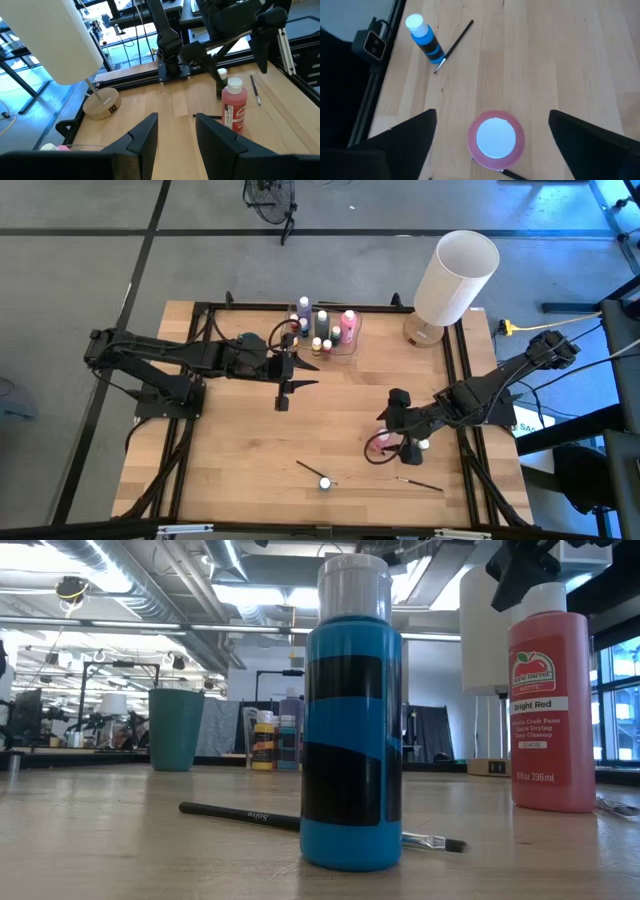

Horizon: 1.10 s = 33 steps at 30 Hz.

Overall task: Pick & Place Paint Supplies
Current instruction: Put the red paint bottle into the transparent bin

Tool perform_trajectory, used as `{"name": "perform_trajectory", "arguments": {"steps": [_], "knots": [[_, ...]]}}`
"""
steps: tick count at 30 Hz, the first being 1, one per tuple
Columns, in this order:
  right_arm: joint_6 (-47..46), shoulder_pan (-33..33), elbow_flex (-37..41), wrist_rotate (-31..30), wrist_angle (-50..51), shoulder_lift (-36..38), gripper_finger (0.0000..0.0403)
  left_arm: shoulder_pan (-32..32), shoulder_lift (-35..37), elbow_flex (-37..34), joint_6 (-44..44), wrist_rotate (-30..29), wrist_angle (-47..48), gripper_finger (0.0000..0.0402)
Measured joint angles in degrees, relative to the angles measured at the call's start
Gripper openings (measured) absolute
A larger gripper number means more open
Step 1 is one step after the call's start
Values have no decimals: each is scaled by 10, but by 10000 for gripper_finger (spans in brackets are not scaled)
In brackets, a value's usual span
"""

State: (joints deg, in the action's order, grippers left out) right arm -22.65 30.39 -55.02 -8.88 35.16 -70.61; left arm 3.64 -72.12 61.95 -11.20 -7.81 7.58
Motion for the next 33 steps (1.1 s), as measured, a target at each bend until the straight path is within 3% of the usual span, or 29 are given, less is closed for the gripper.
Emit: {"name": "perform_trajectory", "arguments": {"steps": [7,17,26,33], "knots": [[4,0,0,21,-11,0,376,0,0,0,0,0,5,128],[-11,0,0,21,-119,0,376,0,0,0,0,0,4,127],[16,0,0,20,-66,0,376,0,0,0,0,0,4,127],[-68,-12,0,-40,25,-3,376,0,0,0,0,0,4,127]]}}
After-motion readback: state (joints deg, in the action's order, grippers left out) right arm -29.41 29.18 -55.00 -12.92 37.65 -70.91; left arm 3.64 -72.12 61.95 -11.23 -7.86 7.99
